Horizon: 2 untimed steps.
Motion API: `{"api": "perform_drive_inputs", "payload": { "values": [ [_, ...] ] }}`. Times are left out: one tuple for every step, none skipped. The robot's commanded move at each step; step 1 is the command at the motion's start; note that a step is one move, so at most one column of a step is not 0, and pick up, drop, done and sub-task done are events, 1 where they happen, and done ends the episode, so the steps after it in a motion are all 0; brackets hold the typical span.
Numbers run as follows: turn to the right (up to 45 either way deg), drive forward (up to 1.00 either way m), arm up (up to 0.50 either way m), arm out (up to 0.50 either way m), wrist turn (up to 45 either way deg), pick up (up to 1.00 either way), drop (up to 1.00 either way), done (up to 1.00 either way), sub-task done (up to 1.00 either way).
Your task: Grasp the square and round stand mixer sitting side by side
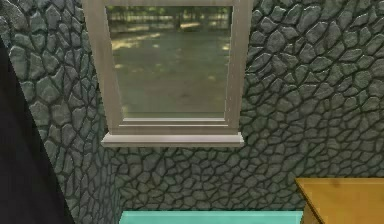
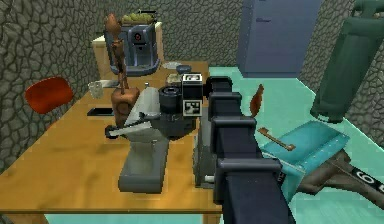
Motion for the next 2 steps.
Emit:
{"api": "perform_drive_inputs", "payload": {
  "values": [
    [0.0,0.00,0.00,0.00,21.0,0.00,0.00,0.00,0.00],
    [0.0,0.00,0.00,0.00,0.0,1.00,0.00,0.00,0.00]
  ]
}}
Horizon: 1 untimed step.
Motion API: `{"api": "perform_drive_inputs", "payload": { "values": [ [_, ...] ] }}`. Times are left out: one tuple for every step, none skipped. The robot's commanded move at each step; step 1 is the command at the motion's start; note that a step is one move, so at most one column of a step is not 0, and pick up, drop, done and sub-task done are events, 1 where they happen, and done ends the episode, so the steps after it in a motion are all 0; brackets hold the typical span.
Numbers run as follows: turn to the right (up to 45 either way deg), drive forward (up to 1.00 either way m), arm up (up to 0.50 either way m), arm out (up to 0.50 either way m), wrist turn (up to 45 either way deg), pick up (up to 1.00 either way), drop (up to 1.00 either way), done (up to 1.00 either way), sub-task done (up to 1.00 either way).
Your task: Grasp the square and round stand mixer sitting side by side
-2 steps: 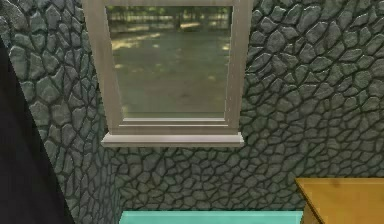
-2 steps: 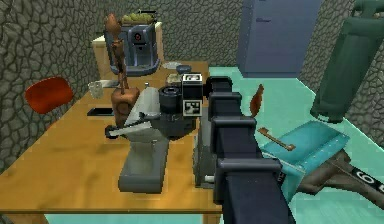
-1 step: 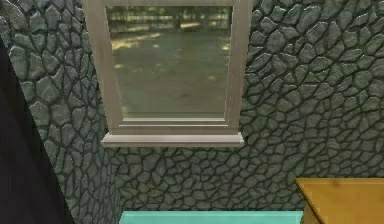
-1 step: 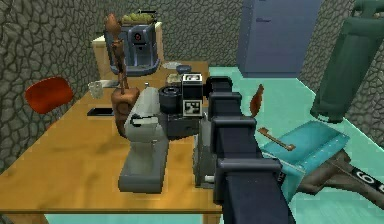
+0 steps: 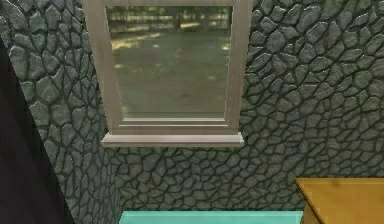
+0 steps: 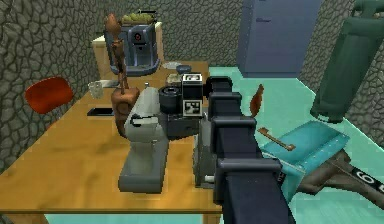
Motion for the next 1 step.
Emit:
{"api": "perform_drive_inputs", "payload": {
  "values": [
    [0.0,0.00,0.00,0.00,0.0,0.00,0.00,1.00,0.00]
  ]
}}
